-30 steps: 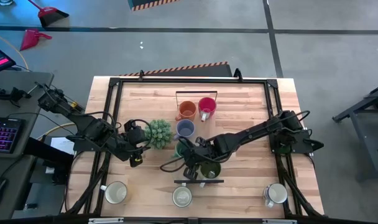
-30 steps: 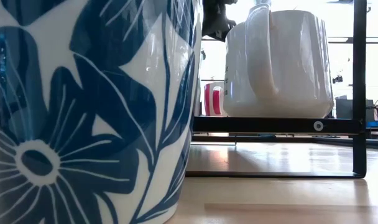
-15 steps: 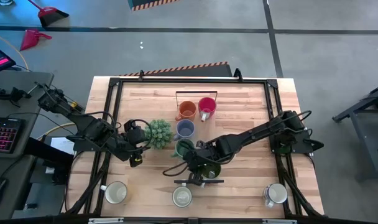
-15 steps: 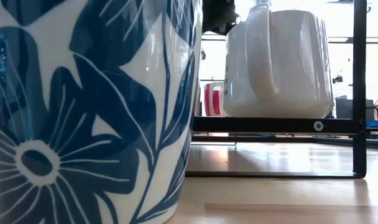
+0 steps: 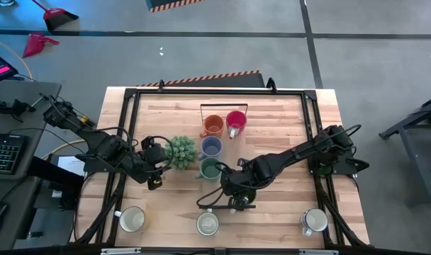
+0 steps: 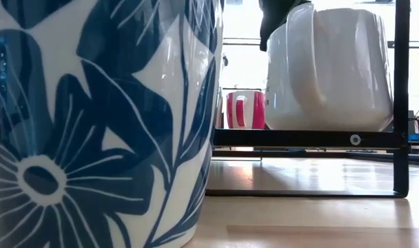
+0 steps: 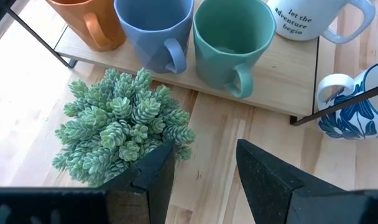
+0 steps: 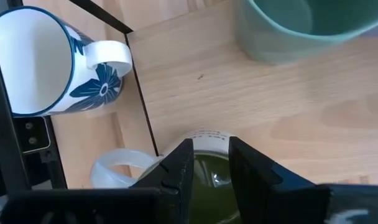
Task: Place coffee mugs
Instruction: Adjust the mugs on the shelf
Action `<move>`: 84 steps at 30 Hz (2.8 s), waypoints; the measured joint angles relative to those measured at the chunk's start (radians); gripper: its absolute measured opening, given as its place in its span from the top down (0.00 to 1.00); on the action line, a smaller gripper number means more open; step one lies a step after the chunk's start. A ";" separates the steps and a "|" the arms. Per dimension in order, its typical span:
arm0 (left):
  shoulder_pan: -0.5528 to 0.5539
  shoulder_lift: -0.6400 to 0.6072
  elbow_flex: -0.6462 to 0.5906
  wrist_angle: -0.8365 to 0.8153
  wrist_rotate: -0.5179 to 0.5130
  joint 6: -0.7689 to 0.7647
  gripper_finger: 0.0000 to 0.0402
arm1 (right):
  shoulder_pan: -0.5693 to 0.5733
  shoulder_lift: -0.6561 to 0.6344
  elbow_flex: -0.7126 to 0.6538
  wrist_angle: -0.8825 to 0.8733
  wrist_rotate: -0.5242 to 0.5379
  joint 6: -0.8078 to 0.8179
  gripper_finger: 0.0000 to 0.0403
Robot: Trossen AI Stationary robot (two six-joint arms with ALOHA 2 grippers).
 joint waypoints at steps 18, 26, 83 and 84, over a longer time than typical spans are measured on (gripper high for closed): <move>0.000 0.000 0.000 0.001 0.000 0.000 0.60 | -0.007 -0.001 0.000 -0.052 0.040 0.000 0.80; 0.000 0.000 0.000 0.001 0.000 0.000 0.60 | -0.007 -0.001 0.000 -0.040 0.045 -0.023 0.80; 0.000 0.000 0.000 0.001 0.000 0.019 0.60 | 0.035 0.004 0.048 -0.218 0.168 -0.096 0.80; 0.000 0.000 0.000 0.001 0.000 0.019 0.60 | 0.035 0.004 0.048 -0.216 0.168 -0.098 0.80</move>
